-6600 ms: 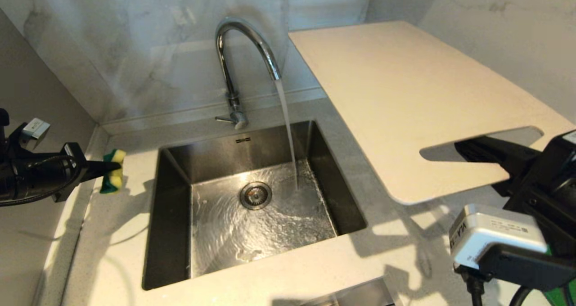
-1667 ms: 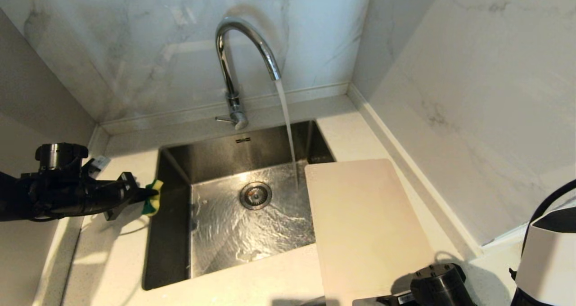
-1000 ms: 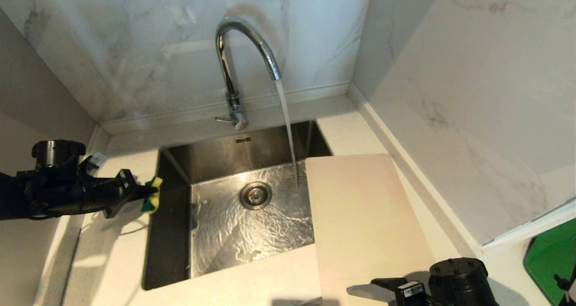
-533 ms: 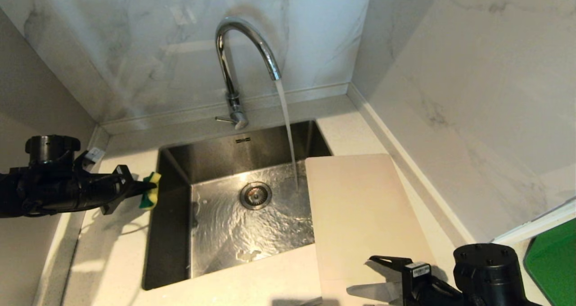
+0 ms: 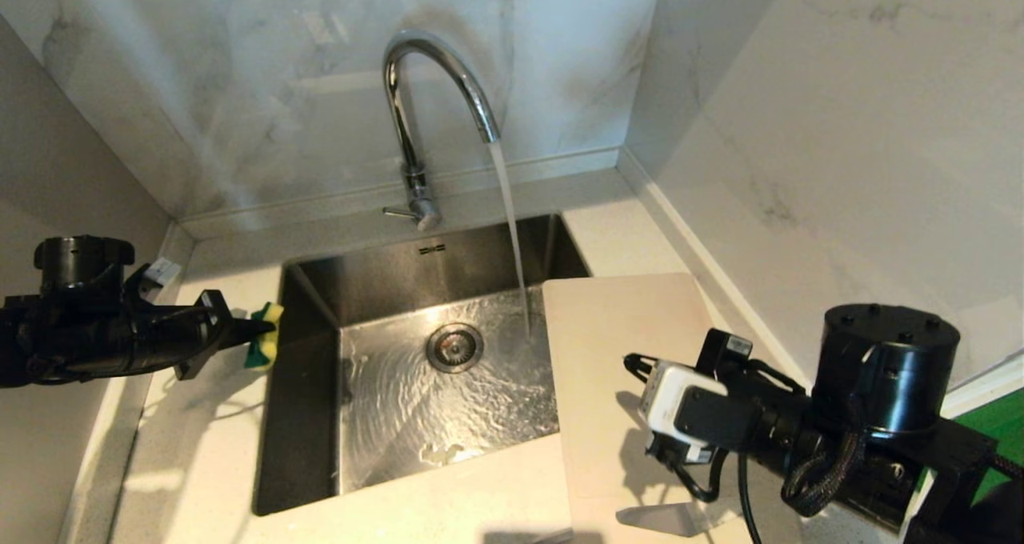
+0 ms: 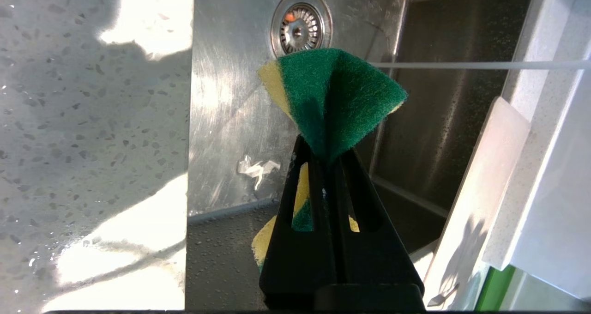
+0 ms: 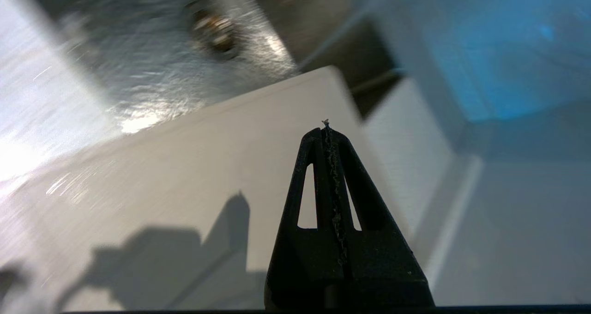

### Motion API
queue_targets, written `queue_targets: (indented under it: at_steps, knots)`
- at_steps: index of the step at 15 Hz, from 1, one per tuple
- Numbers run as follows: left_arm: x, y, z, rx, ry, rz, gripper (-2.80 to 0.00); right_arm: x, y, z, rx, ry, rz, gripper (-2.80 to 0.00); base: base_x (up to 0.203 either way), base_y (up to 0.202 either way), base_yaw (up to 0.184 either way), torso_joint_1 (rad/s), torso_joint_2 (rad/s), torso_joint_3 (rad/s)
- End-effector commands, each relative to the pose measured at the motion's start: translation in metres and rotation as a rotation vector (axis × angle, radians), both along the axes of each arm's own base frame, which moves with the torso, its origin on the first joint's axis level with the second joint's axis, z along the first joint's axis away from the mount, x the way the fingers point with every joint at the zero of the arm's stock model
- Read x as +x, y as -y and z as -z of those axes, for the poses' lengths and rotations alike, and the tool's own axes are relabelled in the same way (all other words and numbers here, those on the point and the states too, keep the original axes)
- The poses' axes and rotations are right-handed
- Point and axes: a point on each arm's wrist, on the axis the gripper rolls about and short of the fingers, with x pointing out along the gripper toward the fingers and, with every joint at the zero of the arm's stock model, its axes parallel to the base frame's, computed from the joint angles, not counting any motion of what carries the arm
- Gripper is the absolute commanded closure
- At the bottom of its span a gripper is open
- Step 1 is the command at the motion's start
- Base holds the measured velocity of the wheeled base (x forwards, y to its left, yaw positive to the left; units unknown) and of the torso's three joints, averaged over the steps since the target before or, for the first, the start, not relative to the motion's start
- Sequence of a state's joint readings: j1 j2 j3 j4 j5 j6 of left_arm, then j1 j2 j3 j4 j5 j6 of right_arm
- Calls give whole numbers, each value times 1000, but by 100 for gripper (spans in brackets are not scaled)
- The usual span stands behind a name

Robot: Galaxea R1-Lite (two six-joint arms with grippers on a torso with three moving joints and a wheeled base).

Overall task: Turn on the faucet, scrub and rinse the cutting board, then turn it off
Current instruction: Put down the cleaning cloth

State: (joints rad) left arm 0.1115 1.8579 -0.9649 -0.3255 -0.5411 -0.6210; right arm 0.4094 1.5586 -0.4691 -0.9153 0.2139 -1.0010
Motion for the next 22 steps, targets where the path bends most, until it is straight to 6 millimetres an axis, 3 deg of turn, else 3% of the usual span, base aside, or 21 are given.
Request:
queue_targets:
  at_steps: [1,5,8,11,14,18,22]
  knots:
    - [1,0,-3,-11,8,-4,0,11,-4,-36,150,68,56,0,0,0,0,0,0,0]
    - [0,11,-15,-35,30,8,0,36,-11,-113,441,212,174,0,0,0,0,0,0,0]
    - [-4,12,-24,-50,44,-8,0,34,-8,-172,645,214,254,0,0,0,0,0,0,0]
    - [-7,11,-32,-26,64,-45,0,15,6,-194,842,169,427,0,0,0,0,0,0,0]
    - [-18,11,-43,-2,68,-65,0,-13,20,-176,847,137,530,0,0,0,0,0,0,0]
    - [-29,11,-52,29,66,-84,0,-61,46,-133,889,54,597,0,0,0,0,0,0,0]
    - [-29,11,-52,41,67,-92,0,-90,71,-87,946,-12,708,0,0,0,0,0,0,0]
